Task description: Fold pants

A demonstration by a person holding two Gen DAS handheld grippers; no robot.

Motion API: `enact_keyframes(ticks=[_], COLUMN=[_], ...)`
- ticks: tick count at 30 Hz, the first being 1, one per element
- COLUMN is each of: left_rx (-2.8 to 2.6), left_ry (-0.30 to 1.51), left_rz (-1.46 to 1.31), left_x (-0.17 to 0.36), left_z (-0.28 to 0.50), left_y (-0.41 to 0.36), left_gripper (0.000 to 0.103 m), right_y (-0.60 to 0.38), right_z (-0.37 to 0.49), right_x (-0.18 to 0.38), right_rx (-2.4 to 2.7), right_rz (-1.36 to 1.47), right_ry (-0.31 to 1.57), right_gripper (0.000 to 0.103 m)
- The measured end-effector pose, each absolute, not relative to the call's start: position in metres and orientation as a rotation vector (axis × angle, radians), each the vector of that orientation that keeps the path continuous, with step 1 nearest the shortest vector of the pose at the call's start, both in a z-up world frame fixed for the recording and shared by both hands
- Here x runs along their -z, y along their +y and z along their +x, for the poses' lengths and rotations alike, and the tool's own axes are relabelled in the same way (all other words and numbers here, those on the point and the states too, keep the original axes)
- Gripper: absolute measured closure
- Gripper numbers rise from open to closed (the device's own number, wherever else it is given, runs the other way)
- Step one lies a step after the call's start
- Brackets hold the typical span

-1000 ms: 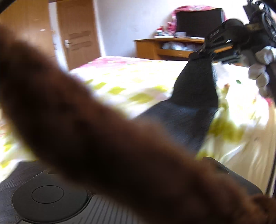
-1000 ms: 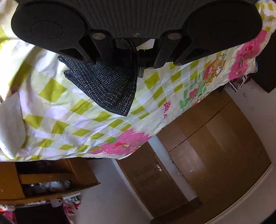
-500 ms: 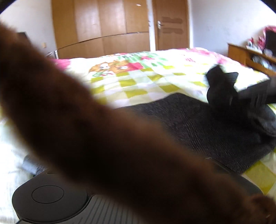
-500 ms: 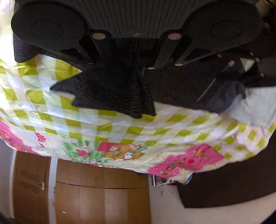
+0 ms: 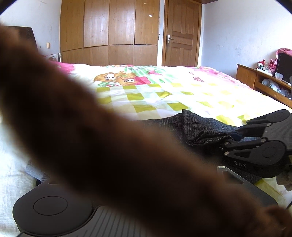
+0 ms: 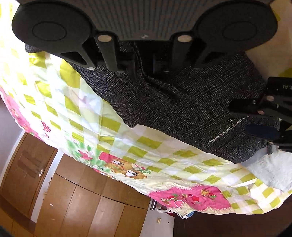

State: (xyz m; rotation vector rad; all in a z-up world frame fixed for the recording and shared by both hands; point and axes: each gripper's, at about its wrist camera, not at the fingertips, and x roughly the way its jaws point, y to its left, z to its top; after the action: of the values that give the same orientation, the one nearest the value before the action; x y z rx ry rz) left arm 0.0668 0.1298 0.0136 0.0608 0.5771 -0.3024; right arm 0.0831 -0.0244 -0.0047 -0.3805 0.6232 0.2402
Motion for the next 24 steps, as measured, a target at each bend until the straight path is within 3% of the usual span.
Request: enact_keyframes(ticks=[4, 5, 9, 16, 21, 24], left_rx=[0.288, 0.28, 0.262, 0.276, 0.279, 0.286], left_ry=[0.587, 0.598, 0.689, 0.691, 0.679, 0.672], left_rz=[0.069, 0.081, 0.069, 0.016, 0.022, 0.038], left_x=[-0.013, -0.011, 0.007, 0.013, 0.014, 0.015], left_z=[0.062, 0.063, 0.073, 0.073, 0.068, 0.058], left_y=[0.142, 0.144, 0.152, 0.16, 0.163, 0.164], left_gripper=[0.044, 0.044, 0.044, 0.044, 0.044, 0.044], right_y=[-0.018, -0.02, -0.036, -0.001, 0.077, 0.109], right_z=[0.088, 0.09, 0.106, 0.116, 0.125, 0.134], right_x=[0.004, 0.001, -0.027, -0.094, -0.073, -0.041], right_rx=[-0.258, -0.265, -0.245, -0.285, -0.451, -0.523], right_rz=[-0.382, -0.349, -0.124, -0.085, -0.204, -0.256], right_ry=[0.628, 0.647, 0.703, 0.467, 0.484, 0.594], right_gripper=[0.073, 0.079, 0.079, 0.08, 0.08, 0.08])
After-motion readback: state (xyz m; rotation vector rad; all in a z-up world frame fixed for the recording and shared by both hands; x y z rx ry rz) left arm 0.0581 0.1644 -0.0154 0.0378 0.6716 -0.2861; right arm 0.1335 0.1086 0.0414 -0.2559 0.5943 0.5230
